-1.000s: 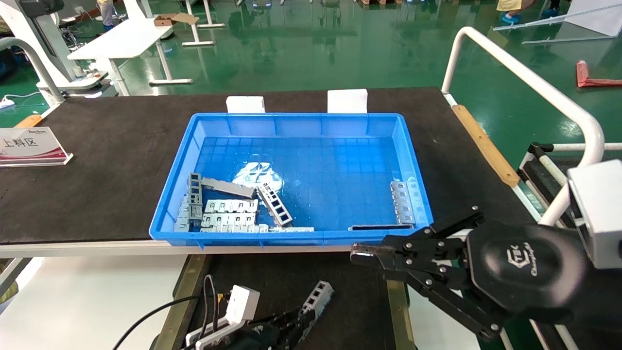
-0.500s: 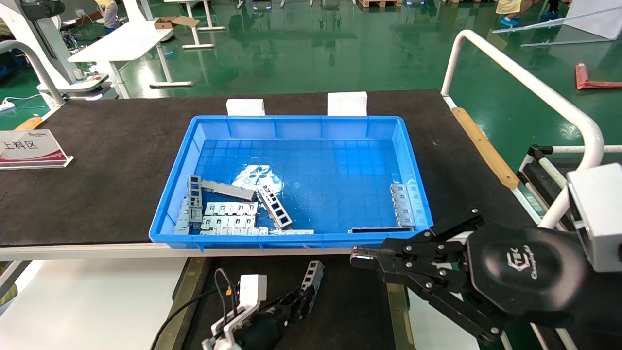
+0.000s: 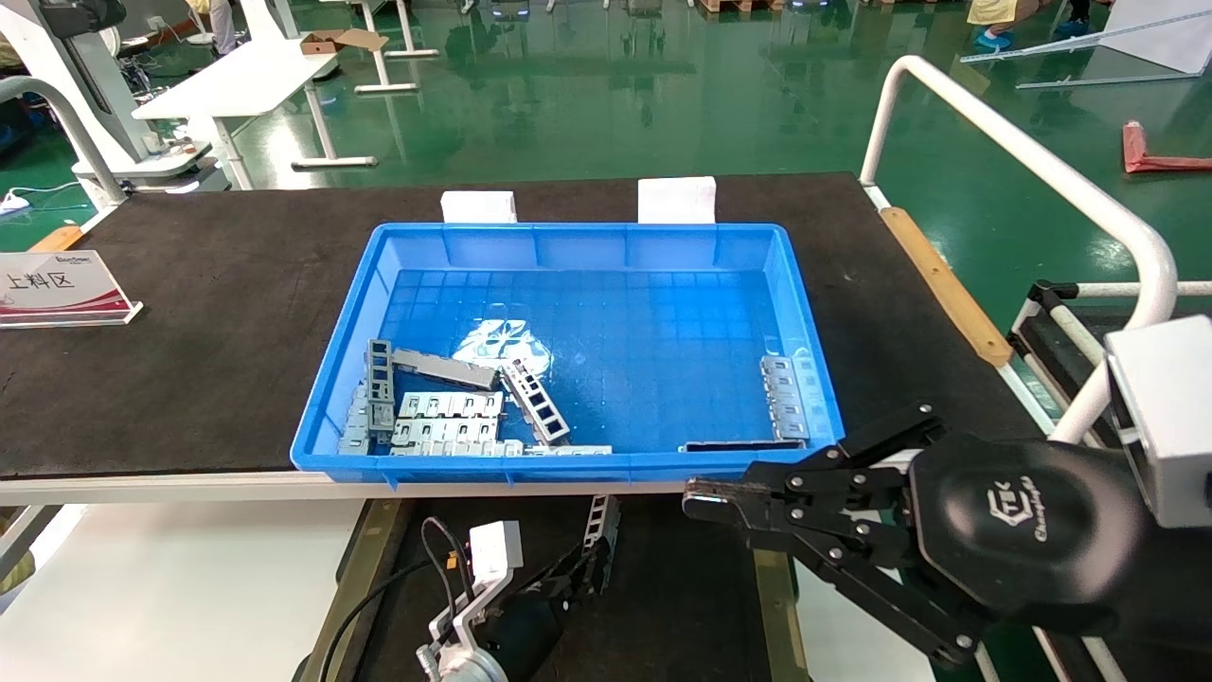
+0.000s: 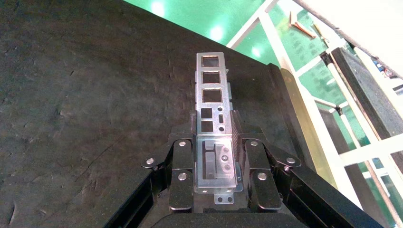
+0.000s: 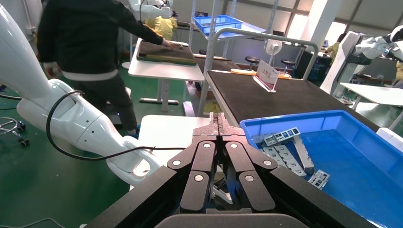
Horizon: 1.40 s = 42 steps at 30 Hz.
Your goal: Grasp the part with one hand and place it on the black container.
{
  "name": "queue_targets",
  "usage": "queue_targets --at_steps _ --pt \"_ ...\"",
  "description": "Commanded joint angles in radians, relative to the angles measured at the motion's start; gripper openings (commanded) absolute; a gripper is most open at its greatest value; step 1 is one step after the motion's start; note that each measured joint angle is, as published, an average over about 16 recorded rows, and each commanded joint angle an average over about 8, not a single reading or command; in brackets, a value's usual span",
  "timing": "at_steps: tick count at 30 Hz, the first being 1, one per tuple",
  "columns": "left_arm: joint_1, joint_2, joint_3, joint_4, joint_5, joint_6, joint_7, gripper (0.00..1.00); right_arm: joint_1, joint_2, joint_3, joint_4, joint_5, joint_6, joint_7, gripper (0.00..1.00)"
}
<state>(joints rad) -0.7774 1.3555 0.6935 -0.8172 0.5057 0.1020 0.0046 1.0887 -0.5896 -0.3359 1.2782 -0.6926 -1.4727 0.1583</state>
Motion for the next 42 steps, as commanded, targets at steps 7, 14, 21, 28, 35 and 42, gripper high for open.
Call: queue_targets --at_steps 7,14,21,28,35,42 --pt "-0.007 0.005 0.017 0.023 -0.041 -0.017 -0.006 0.0 0.0 0.0 0.0 0.0 0.0 0.0 0.0 0.0" --pt "-0.012 0.007 0.043 0.036 -0.072 -0.03 -0.008 0.24 0.0 0.0 0.0 0.0 0.0 0.0 0.0 0.64" --pt "-0.013 0.007 0.06 0.037 -0.098 -0.04 -0.005 1.0 0.0 0.0 -0.001 0.0 0.0 0.0 0.0 1.0" --pt "-0.014 0.005 0.068 0.029 -0.111 -0.036 0.011 1.0 0.0 0.0 -0.001 0.0 0.0 0.0 0.0 1.0" --pt "-0.006 -0.007 0.047 0.009 -0.1 0.015 0.064 1.0 0.0 0.0 -0.001 0.0 0.001 0.0 0.0 1.0" --pt "0.032 -0.061 0.017 -0.034 -0.077 0.124 0.127 1.0 0.0 0.0 -0.001 0.0 0.001 0.0 0.0 1.0"
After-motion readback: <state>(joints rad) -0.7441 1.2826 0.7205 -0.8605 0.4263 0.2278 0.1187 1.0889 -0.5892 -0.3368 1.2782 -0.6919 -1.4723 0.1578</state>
